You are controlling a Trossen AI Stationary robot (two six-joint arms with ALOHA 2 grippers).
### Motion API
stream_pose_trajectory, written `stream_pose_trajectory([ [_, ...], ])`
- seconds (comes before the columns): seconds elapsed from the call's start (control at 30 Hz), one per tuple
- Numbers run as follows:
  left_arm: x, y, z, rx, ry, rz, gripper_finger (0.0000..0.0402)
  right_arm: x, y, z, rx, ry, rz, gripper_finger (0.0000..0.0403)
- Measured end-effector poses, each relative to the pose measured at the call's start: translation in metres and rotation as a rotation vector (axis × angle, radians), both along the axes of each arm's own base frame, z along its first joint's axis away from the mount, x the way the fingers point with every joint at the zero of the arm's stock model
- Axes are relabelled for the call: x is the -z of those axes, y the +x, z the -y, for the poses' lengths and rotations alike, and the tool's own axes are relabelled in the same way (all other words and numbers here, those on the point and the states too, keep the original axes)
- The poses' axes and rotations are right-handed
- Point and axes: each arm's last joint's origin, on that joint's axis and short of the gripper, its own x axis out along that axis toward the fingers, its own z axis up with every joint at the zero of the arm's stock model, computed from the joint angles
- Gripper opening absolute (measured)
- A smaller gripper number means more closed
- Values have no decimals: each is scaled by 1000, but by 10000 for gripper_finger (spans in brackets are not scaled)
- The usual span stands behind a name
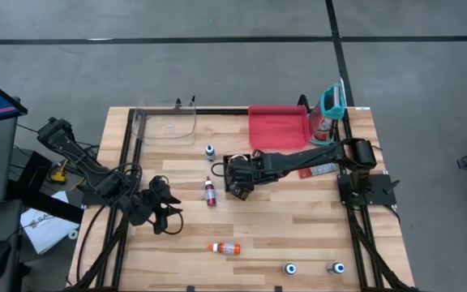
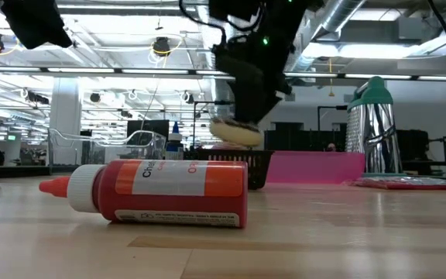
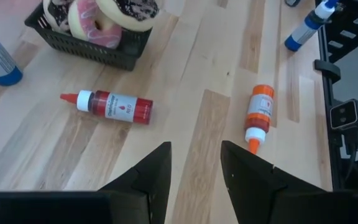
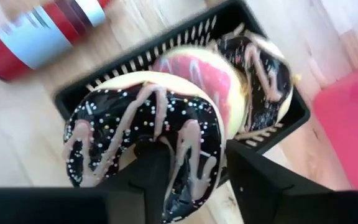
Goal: Pick & Place Food Item
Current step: Put the black donut into the black basket
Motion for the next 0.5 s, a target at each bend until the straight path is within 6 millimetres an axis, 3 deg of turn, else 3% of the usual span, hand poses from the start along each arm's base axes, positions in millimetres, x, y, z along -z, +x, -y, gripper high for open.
stream_pose_trajectory([
  [0.17,-1,0,1,-13,17,24,136,-10,3,5,29,-51,23,183],
  [0.5,-2,-3,5,1,23,43,136,-8,-2,9,62,-12,-22,198],
])
